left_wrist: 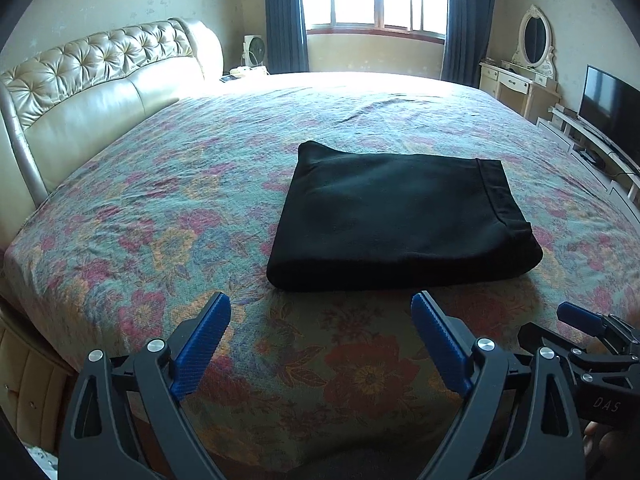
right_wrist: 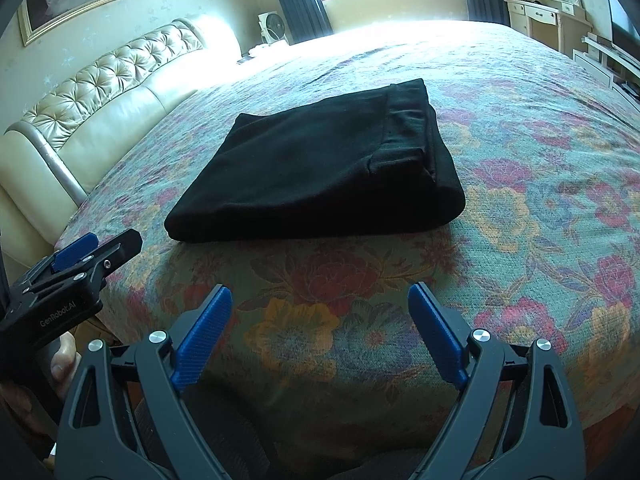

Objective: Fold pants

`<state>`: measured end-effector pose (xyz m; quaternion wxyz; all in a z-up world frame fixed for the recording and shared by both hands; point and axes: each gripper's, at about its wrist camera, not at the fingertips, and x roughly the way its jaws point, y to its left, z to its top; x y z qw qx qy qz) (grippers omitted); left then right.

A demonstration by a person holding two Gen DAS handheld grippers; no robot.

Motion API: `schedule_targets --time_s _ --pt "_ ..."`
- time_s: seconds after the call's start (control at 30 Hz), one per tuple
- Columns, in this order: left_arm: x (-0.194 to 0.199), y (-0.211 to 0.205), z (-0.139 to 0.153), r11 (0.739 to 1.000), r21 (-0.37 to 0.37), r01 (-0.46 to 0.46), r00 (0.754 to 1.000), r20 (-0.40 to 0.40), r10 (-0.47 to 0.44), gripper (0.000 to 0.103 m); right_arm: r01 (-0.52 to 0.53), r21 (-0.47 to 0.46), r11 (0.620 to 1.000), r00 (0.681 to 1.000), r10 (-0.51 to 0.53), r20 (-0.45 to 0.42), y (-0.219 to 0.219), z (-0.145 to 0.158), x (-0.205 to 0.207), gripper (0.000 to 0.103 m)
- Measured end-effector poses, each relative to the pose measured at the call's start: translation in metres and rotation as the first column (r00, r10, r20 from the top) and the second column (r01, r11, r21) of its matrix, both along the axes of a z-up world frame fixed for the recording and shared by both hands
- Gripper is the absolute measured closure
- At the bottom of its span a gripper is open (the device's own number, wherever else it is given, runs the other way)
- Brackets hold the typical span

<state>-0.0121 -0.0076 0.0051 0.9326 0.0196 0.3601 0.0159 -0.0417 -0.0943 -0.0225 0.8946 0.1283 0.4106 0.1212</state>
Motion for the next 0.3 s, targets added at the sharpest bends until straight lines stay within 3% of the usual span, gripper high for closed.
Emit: schedule_targets --time_s 0.2,0.3 --pt "-0.002 0.003 0.003 0.998 -0.058 0.011 1.000 0.024 -0.009 0.012 0.025 0.008 1.000 1.000 -0.025 0.013 -0.010 0.003 -0.001 0.013" --pt "-0.001 0.001 0.002 0.999 -0.041 0.023 0.999 0.027 -0.022 0.012 0.040 0.015 0.999 0.999 -0.040 0.009 -0.017 0.002 -0.001 0.013"
